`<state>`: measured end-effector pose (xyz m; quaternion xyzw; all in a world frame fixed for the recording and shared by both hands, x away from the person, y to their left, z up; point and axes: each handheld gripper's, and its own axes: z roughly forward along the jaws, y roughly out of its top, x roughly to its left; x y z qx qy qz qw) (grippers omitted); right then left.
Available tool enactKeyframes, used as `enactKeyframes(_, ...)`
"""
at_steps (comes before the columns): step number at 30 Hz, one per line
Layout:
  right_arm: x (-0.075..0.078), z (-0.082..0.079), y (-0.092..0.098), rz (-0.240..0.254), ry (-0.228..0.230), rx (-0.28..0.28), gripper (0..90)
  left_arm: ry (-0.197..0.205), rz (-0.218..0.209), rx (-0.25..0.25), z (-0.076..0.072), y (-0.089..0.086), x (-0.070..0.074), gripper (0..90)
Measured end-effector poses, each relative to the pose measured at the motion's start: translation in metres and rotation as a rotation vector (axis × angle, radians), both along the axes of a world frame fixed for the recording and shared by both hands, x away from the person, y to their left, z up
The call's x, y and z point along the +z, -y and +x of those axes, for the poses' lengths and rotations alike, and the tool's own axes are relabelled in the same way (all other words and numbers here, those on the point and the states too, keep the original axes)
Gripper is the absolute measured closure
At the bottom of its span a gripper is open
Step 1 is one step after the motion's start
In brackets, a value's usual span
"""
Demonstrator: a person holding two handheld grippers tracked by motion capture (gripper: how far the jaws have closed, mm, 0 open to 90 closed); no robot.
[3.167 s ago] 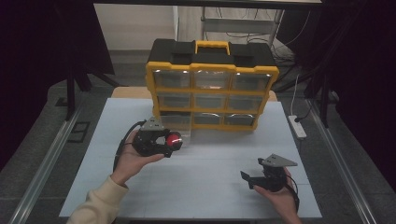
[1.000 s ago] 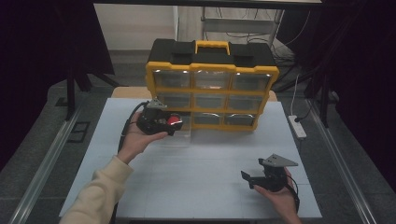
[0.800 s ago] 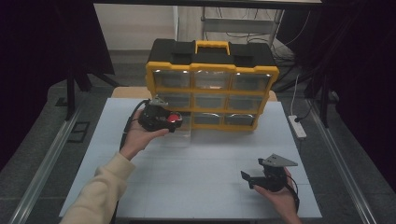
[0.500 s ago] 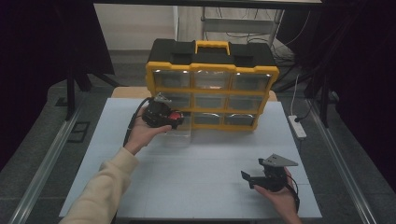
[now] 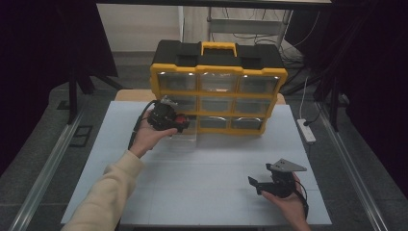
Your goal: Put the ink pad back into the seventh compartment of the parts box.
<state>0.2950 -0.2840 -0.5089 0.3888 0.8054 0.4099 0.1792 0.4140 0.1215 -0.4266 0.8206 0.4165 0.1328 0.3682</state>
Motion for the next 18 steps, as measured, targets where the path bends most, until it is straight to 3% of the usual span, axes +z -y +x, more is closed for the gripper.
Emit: enactKeyframes(18, -0.001, 0.0, 0.0, -0.002, -0.002, 0.003, 9.9, -0.037, 0.017, -0.008, 0.003, 0.004, -0.016, 30.1)
